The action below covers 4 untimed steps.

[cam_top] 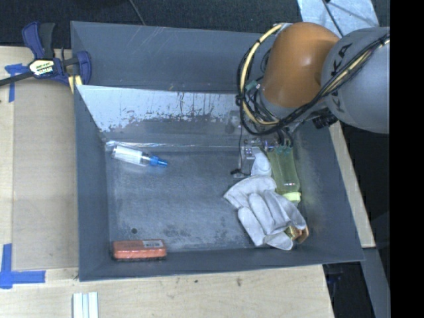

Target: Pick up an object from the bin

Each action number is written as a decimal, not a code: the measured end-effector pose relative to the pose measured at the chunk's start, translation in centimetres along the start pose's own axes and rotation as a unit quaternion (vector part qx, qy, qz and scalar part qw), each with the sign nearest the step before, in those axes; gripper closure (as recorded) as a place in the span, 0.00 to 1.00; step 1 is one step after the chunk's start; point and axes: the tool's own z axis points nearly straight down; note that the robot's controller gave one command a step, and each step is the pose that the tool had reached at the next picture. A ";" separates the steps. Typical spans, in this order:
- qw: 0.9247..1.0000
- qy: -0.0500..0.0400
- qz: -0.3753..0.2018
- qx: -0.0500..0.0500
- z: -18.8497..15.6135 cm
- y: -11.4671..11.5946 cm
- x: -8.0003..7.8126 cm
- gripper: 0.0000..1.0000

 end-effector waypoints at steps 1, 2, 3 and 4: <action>1.000 0.000 0.000 0.000 0.0 0.0 0.0 0.00; 1.000 -0.001 -0.021 0.000 2.9 -2.0 2.3 0.00; 0.996 0.000 -0.087 0.000 5.1 -5.4 2.2 0.00; 0.983 -0.001 -0.186 -0.001 6.8 -8.4 5.7 1.00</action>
Offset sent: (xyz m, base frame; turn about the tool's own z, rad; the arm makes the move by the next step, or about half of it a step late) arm -0.0380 -0.0345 -0.0477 -0.0662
